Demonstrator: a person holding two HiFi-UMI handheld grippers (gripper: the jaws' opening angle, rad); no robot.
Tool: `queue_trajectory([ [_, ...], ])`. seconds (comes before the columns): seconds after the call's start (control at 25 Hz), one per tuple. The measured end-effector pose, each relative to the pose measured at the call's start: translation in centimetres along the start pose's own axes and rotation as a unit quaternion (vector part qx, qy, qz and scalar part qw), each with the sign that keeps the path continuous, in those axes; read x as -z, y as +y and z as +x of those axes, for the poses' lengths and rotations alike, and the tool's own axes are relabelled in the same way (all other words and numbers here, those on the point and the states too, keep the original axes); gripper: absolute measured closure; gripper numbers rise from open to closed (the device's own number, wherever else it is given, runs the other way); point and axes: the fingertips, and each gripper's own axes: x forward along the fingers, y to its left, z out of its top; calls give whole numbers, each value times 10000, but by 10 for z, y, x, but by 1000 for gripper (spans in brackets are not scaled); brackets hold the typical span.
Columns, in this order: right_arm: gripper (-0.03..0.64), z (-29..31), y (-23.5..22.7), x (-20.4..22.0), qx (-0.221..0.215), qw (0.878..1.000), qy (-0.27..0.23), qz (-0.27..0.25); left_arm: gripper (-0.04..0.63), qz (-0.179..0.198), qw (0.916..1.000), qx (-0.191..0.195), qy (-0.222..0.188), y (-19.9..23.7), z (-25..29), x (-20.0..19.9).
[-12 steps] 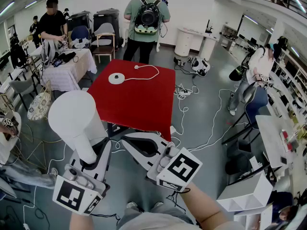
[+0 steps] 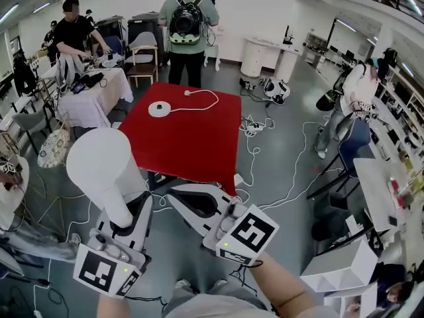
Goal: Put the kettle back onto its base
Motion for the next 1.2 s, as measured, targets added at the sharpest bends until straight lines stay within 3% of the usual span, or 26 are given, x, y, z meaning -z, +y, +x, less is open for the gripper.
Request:
queue_trajectory([
  [0.24,612,12,-3,-1,110,9994,-170,296,589,60,9999,117,6,10,-5,0],
  [0.56,612,33,-12,18,78,9999,-7,86,589,140,9993,324,83,30,6,17],
  [0.8,612,54,-61,30,101,9999,38,134,589,42,9995,310,97,61,44,32],
  [1.2,612,92,-173,39,-444,9988,33,184,589,66,10000,10,-32,107,147,41],
])
